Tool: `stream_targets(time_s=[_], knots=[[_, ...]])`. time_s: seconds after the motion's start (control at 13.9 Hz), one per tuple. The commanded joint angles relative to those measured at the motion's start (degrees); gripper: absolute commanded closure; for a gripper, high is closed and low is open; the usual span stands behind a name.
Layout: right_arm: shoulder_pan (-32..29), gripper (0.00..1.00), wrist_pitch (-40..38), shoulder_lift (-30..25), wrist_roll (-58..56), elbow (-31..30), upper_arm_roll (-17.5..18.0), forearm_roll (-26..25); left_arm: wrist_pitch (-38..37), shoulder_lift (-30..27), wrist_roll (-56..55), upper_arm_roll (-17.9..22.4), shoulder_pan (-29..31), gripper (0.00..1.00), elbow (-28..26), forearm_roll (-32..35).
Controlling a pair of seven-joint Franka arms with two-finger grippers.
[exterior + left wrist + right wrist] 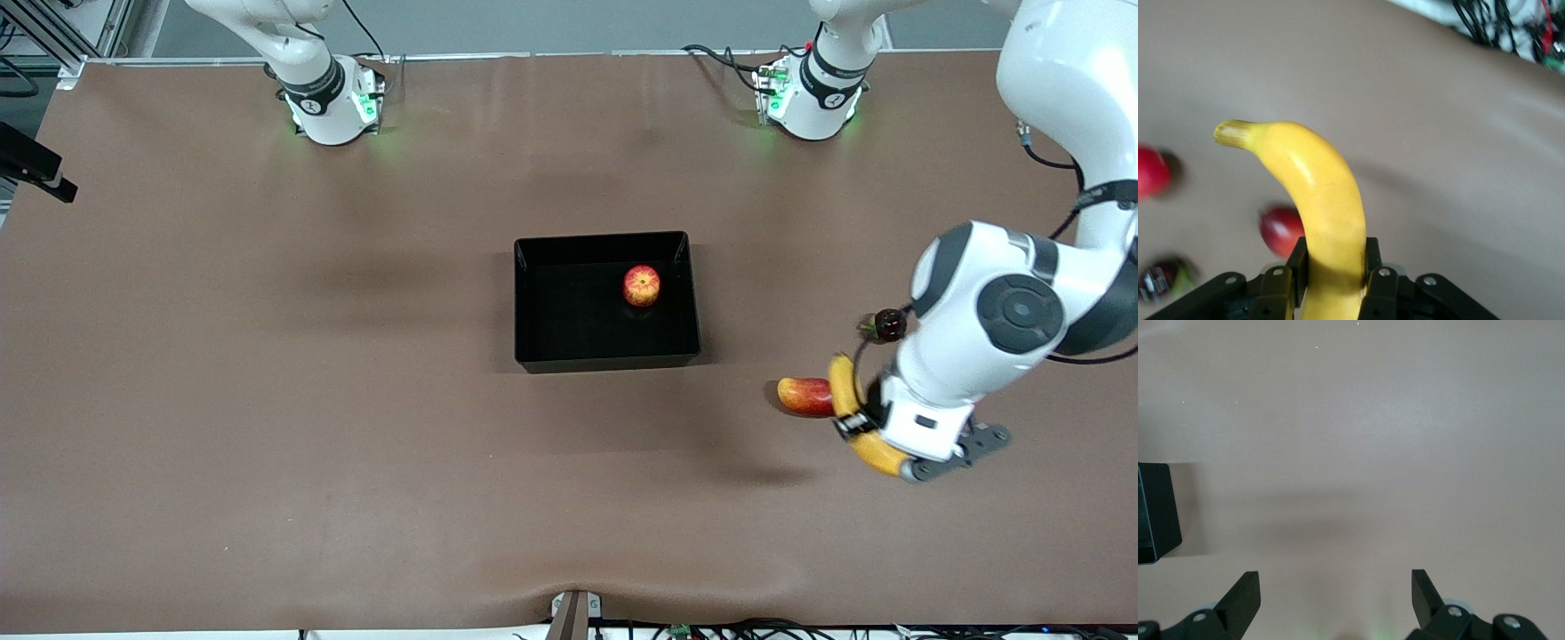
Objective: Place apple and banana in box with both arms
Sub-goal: 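Lift the banana with the left gripper and carry it over the box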
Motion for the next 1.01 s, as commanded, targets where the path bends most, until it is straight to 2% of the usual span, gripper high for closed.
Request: stream_targets(time_s=[0.0, 0.07, 0.36, 0.58, 0.72, 0.87, 0.94], knots=[[-1.17, 0.00, -0.27, -0.51, -0.38, -0.06, 0.74, 0.01, -1.69, -1.13, -12.75, -7.66, -0.48, 1.00, -4.43, 0.15], [-1.17, 0.00, -0.27, -0.51, -0.38, -0.06, 0.74, 0.01, -1.78, -0.86, -16.80, -8.73, -2.92, 1.00, -5.14, 0.33], [-1.17, 0.00, -0.35, -0.43, -0.38, -0.06, 0.74, 0.01, 1.28, 1.24, -30.07, -8.65, -15.48, 1.00, -5.58, 1.56], [-1.17, 0.00, -0.35, -0.43, -0.38, -0.06, 0.74, 0.01, 2.61, 3.09, -38.34, -8.30, -22.35, 1.00, -6.98, 5.41], [-1.17, 0.00, -0.35, -0.43, -0.38, -0.06, 0.74, 0.01, 5.40, 4.14, -42.22, -8.30, -23.86, 1.00, -10.14, 9.63], [-1.17, 0.00, -0.35, -0.43, -0.38, -0.06, 0.74, 0.01, 12.34, 5.20, -44.78, -8.13, -23.86, 1.00, -14.09, 12.10], [-1.17, 0.00, -0.35, -0.43, -0.38, -0.06, 0.74, 0.01, 14.63, 6.68, -46.27, -7.25, -24.38, 1.00, -14.28, 13.15]])
